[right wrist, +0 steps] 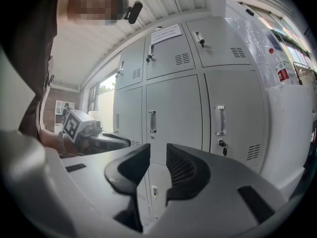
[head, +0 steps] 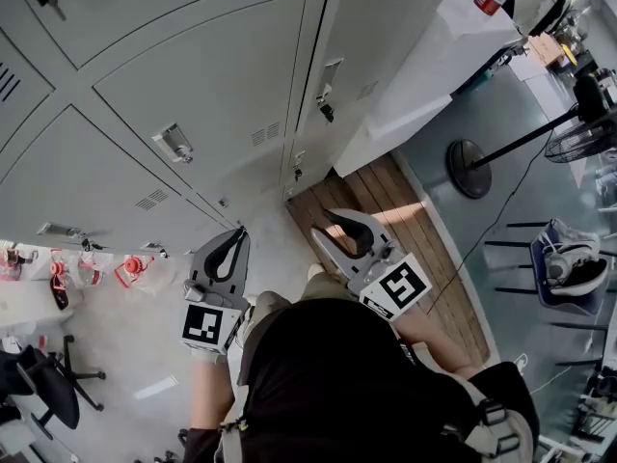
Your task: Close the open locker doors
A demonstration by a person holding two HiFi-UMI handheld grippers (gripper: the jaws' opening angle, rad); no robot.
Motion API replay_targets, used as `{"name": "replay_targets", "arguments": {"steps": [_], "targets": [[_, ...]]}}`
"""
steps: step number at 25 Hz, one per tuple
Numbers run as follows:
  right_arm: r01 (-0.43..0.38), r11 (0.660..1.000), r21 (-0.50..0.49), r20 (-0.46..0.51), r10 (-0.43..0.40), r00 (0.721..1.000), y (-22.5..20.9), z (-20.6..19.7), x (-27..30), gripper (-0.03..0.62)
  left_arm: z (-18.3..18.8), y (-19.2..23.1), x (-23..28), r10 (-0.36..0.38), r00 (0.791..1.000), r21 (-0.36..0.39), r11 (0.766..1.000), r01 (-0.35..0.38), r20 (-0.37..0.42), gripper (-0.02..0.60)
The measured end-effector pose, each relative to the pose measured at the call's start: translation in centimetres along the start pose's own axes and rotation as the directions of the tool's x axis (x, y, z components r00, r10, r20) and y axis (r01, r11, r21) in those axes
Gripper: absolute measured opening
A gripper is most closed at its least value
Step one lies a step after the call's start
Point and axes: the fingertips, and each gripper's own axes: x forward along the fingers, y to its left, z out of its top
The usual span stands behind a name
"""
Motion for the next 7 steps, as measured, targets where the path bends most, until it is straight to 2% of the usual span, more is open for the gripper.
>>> {"name": "replay_targets", "arguments": {"steps": [7], "targets": [[-0.020, 1.000, 0.011, -0.001, 0.020, 1.000, -0.11, -0.36, 0.02, 0.098, -0.19, -0.78, 0.38, -0.003, 1.000, -0.014, 1.000, 0.003, -0.020, 0.009]]}}
